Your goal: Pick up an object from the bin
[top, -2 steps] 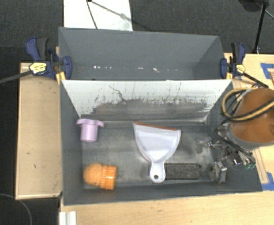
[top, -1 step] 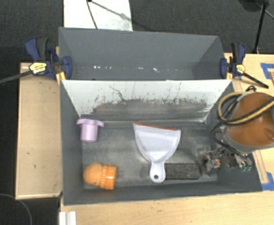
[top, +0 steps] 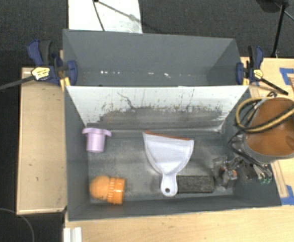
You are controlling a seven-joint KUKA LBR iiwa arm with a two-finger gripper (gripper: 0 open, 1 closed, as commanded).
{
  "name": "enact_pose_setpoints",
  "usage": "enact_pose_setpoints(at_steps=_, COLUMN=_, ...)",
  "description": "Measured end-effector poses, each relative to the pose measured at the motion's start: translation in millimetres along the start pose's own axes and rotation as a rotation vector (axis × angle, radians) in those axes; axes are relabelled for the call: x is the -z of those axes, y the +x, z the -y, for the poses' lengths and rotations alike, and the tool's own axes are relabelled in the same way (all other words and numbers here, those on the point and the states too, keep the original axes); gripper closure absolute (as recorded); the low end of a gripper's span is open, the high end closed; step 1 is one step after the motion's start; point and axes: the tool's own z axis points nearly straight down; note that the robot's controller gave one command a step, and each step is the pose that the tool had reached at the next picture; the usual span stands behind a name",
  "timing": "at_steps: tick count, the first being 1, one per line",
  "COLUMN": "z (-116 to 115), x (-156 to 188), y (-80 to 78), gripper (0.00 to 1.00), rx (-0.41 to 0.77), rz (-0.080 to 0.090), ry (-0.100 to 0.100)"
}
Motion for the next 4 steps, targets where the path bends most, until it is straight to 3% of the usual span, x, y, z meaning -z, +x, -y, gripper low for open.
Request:
enact_pose_setpoints(at_steps=1, z=-6.9, x=43.4, y=2.0, gripper=1.00, rx=-0.030, rz=-0.010, ry=-0.004)
enact_pose_setpoints(at_steps=2, z=-18.3, x=55.3, y=-9.9, gripper=0.00, rx=-0.036, rz=-0.002, ry=-0.001)
enact_pose_setpoints(at_steps=3, z=-23.2, x=39.4, y=-13.5, gripper=0.00, rx=-0.038, rz=-0.003, ry=-0.001)
enact_pose_setpoints(at_steps=4, z=-7.7, x=33.6, y=4.6, gripper=0.00, rx=0.011, rz=-0.003, ry=-0.001)
